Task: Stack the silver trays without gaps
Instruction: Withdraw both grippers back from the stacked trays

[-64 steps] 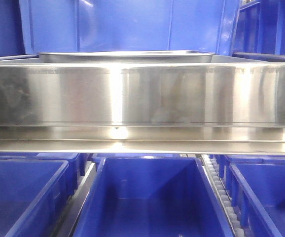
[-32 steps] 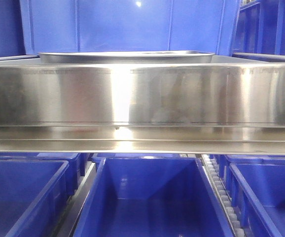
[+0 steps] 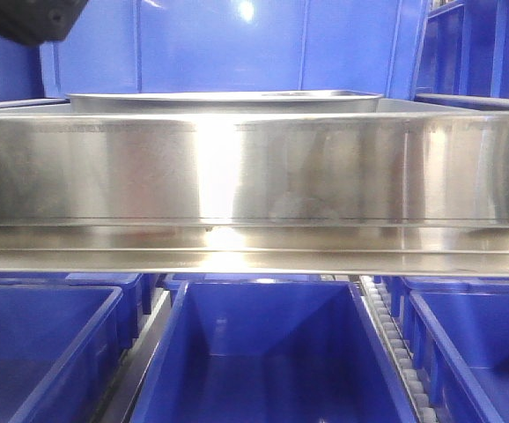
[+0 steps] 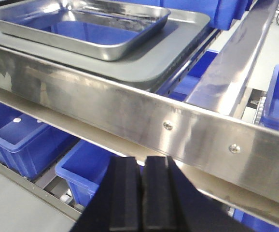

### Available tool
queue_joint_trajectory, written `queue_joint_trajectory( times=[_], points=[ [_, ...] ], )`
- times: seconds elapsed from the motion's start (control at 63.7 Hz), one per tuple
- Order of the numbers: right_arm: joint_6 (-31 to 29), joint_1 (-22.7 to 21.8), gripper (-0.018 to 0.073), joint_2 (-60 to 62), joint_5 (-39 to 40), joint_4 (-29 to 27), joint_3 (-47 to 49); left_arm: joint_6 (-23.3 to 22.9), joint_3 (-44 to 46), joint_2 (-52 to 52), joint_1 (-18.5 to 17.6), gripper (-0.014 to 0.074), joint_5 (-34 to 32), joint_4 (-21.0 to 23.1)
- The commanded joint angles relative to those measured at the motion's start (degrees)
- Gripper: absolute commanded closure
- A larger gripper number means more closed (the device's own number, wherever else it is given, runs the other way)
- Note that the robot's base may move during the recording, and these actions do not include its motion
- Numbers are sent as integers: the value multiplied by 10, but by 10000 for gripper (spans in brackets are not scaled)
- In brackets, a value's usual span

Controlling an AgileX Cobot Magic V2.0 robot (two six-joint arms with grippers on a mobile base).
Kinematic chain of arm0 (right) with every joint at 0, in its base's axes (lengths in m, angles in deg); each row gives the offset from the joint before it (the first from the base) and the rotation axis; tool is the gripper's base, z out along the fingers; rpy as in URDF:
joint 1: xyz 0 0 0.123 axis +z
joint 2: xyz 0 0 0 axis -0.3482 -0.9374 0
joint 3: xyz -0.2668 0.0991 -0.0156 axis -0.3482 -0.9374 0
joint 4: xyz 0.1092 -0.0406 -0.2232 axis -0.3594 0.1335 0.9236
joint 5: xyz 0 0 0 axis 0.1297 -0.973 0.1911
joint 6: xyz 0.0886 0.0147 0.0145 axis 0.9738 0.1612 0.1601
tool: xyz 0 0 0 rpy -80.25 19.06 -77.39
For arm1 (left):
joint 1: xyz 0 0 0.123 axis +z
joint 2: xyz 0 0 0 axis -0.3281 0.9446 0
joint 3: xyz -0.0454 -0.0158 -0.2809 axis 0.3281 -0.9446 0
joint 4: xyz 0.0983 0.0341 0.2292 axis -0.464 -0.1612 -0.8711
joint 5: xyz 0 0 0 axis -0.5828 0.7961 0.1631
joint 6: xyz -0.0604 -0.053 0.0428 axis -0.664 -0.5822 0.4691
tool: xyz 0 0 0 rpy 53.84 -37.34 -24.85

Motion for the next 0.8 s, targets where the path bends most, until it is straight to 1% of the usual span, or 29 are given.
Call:
queue_joint_trajectory(
  times=[0.0, 0.439, 0.533, 0.565, 0.628, 0.643, 0.69, 0.737, 0.785],
  points=[
    [-6, 2, 510, -4, 53, 11, 15, -3, 15, -8, -4, 644, -43, -2],
    [-6, 2, 510, -4, 53, 11, 15, 1, 15, -8, -4, 644, -43, -2],
    [-6, 2, 510, -4, 53, 11, 15, 10, 15, -13, -4, 644, -43, 18],
    [-6, 2, 510, -4, 53, 11, 15, 31, 15, -22, -2, 644, -40, 37],
    [-6, 2, 510, -4, 53, 11, 15, 108, 15, -43, 12, 644, -25, 90],
    [-6, 2, 510, -4, 53, 11, 15, 134, 15, -49, 17, 644, -23, 106],
    [-6, 2, 510, -4, 53, 11, 15, 190, 13, -71, 34, 644, -20, 139],
    [-6, 2, 510, -4, 53, 11, 15, 245, 6, -101, 57, 644, -24, 159],
    [-6, 2, 510, -4, 53, 11, 15, 280, -5, -130, 76, 644, -33, 165]
  ],
)
